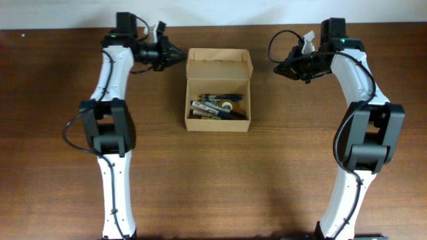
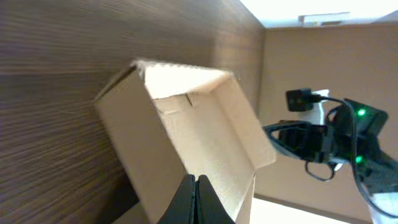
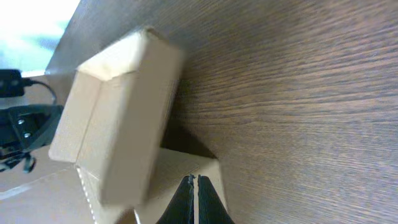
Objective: Pack container
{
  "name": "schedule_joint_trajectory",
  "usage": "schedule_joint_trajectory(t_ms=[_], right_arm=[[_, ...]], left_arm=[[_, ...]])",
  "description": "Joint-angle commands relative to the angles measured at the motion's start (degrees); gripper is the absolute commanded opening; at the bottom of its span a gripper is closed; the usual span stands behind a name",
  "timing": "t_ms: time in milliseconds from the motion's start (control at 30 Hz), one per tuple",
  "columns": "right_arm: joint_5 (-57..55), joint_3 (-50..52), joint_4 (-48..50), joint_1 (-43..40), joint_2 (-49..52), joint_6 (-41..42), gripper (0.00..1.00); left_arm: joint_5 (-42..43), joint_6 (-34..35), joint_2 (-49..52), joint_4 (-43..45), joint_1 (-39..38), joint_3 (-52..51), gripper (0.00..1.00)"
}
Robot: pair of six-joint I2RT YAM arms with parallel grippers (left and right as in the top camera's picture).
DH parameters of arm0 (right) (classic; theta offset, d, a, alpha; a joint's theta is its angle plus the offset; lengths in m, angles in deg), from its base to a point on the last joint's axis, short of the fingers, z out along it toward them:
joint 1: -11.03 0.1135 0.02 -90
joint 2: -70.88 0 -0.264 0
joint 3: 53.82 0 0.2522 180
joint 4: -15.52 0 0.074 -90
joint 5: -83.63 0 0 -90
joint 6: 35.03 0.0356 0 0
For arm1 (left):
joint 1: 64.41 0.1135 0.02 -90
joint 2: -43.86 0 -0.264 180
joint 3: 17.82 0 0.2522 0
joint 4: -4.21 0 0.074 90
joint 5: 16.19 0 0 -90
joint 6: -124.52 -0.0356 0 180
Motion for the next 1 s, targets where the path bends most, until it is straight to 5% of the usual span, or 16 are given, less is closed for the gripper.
schedule_joint_trajectory(t_ms=[0, 733, 967], right_arm=[[4.48, 0.35, -0.04, 0.31, 3.15, 0.72, 0.04], [8.02, 0.35, 9.55, 5.55, 7.43, 0.48, 0.04], [12.57, 0.35, 13.92, 5.88, 7.43, 0.31, 0.04]], left_arm=[[2.14, 4.70, 2.99, 0.39, -1.09, 0.13, 0.02], [-0.96, 5.05, 4.68, 1.90, -1.62, 0.15, 0.02], [8.37, 7.02, 4.68, 10.01, -1.66, 0.17, 0.02]])
